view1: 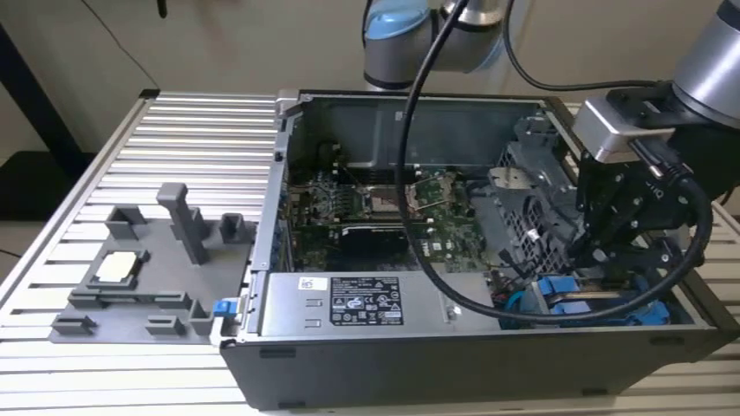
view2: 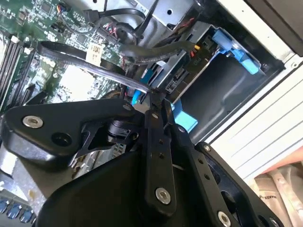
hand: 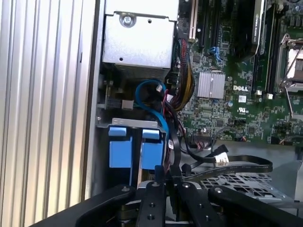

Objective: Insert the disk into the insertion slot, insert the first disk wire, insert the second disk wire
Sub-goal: 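Insert the second disk wire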

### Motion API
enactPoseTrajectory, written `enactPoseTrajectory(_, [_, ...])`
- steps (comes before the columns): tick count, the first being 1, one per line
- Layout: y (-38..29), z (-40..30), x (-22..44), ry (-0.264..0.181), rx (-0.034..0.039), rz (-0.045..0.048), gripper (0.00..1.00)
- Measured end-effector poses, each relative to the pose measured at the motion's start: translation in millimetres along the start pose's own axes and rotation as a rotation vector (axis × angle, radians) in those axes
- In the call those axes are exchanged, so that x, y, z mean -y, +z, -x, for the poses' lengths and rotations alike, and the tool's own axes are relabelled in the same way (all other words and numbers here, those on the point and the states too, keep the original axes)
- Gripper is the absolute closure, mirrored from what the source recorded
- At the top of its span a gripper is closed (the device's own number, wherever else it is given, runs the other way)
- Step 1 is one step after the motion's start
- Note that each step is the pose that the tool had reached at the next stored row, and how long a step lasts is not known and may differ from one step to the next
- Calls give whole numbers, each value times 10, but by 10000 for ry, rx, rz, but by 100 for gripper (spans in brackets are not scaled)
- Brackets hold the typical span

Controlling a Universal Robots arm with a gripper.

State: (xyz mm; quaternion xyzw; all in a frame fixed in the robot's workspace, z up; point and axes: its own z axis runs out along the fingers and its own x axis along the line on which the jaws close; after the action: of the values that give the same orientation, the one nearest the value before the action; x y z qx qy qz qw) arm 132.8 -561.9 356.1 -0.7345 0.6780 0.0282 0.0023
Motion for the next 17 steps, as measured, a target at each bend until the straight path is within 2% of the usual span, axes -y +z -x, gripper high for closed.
enactPoseTrajectory(6, [-3,-100,50,-3,82,2,84])
enactPoseTrajectory(13, [25,-118,89,5,307,-17,84])
enactPoseTrajectory(15, [37,-120,101,11,341,-24,84])
enactPoseTrajectory(17, [50,-124,106,42,345,-35,84])
